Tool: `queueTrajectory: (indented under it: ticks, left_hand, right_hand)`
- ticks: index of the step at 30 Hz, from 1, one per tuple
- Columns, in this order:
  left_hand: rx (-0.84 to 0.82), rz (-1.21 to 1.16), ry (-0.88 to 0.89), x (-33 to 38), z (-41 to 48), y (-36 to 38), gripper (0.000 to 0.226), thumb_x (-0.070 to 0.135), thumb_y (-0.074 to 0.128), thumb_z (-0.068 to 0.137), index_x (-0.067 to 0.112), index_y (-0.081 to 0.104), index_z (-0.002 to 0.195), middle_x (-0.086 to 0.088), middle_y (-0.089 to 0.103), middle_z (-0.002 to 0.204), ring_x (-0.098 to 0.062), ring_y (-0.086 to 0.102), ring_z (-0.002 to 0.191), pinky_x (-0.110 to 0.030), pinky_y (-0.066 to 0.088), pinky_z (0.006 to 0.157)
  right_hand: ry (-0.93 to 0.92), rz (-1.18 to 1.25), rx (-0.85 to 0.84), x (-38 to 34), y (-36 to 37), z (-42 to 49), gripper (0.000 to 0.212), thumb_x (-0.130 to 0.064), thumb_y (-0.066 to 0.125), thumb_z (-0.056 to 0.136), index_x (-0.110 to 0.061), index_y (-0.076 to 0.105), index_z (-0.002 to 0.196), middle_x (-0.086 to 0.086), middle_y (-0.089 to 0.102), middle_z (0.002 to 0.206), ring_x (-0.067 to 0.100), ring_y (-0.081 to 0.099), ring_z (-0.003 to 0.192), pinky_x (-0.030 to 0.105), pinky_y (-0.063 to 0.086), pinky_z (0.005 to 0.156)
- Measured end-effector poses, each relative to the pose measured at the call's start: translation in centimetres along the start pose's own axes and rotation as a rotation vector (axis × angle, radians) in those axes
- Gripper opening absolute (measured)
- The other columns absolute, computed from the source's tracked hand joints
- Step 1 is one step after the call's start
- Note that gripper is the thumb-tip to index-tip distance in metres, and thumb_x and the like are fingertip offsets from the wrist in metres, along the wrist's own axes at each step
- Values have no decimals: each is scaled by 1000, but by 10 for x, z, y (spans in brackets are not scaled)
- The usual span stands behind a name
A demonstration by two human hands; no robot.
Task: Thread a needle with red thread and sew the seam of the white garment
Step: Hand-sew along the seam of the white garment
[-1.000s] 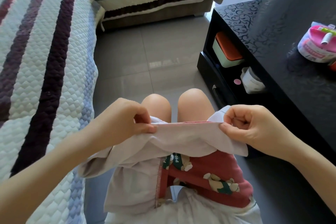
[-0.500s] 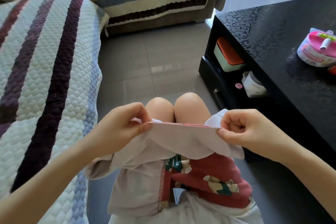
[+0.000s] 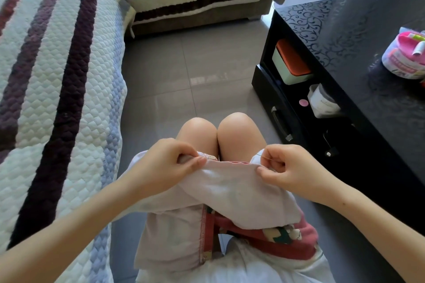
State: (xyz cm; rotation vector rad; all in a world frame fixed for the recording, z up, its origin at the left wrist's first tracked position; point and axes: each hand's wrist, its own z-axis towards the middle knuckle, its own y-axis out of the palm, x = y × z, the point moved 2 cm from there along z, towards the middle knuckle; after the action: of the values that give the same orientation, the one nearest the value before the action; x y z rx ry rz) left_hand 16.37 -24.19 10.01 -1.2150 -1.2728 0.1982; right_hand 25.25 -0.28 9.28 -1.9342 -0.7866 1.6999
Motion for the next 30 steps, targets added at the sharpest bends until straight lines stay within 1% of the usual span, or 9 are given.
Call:
queueTrajectory:
  ticks: [2,8,10,13,15,17,23,27,30]
  left_hand:
    - [10,-11,1,1,1,-2,28,69,46,70,51,65,76,31,67,80,5,63,83,-39,53,75]
    - [41,-34,1,5,0,-5,28,67,51,62,53,63,83,34,66,82,6,64,83,-37,54,76]
    - [41,-24,12,4,-1,-5,24,60,63,65,46,65,85,29,68,80,6,63,83,-31,53,75]
    - [43,-8,41,2,-1,-6,7,24,81,75,25,77,80,18,71,80,3,63,86,-18,48,71]
    - [54,3,55,4,-2,-8,6,15,80,76,18,79,82,25,68,72,11,62,81,-9,45,71]
    - [77,-2,49,6,-4,-9,4,15,80,76,18,79,78,35,57,60,20,58,72,-2,40,68]
    - [148,-48,42,12,-7,-13,13,9,85,67,20,78,69,30,60,59,9,62,76,-2,41,65]
    - [178,-60,73,12,-6,-15,18,7,87,63,21,77,67,22,66,62,2,64,75,-3,42,64]
    - [158,-129,29,10,-5,-17,24,7,85,66,27,73,63,17,69,63,1,65,68,-6,44,63]
  right_hand:
    - [-11,19,-6,4,1,1,24,-15,70,80,-23,54,64,-15,45,50,6,40,50,16,29,51]
    - [-72,72,-24,6,5,2,9,-15,70,84,-24,71,85,-11,39,46,7,37,47,16,29,52]
    - [-97,104,15,6,6,2,10,-14,70,83,-22,75,84,-11,38,46,7,37,46,15,29,52]
    - [-113,172,97,2,4,0,6,-15,71,82,-17,75,78,-11,38,46,6,36,44,19,30,49]
    - [-109,195,144,1,2,-1,10,-10,73,81,-17,73,74,-12,35,44,5,33,43,20,30,48]
    - [-96,202,168,0,0,-3,21,-3,74,80,-21,70,69,-12,33,44,4,31,43,13,27,48]
    - [-41,216,157,-2,-1,-2,32,-3,75,78,-31,66,66,-10,34,44,4,33,42,9,27,46]
    - [17,236,134,-3,-3,1,26,-5,75,79,-26,66,65,-10,33,42,6,32,41,10,26,46]
    - [107,294,119,-3,-2,3,22,-7,74,80,-19,67,63,-12,29,41,5,29,44,23,37,51]
